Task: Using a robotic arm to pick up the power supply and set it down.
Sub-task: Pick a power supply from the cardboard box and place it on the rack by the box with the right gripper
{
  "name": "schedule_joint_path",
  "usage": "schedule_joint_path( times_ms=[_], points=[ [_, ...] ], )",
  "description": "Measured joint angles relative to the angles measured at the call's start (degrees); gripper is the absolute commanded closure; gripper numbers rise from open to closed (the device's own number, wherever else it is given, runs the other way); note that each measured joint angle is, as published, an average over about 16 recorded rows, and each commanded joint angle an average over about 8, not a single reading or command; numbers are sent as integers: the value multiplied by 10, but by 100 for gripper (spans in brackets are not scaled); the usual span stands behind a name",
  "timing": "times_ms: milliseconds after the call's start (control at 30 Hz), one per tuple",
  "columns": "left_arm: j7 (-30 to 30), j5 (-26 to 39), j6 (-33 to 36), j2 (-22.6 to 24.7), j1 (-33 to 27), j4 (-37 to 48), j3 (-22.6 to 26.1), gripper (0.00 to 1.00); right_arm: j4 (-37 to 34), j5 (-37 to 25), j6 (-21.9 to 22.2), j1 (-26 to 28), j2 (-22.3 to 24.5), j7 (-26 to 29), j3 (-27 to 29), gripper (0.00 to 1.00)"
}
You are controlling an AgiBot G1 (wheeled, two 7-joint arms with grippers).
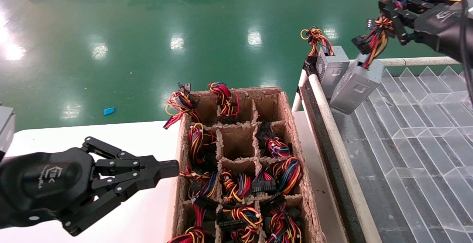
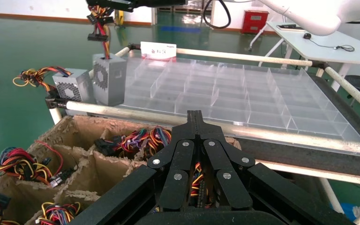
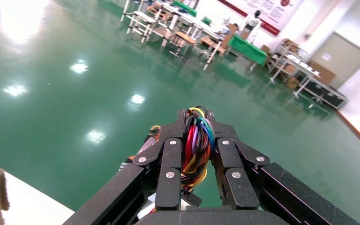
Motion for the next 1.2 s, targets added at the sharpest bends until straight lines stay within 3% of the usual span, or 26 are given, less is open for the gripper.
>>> schedule_joint_path(
  times_ms=[767, 1200],
  points=[
    [0, 0, 0, 0, 0, 0, 0, 100, -108, -2, 24, 41, -109, -62, -20, 100],
    [0, 0, 0, 0, 0, 0, 0, 100, -163, 27, 20, 47, -138, -116, -12, 100]
  ],
)
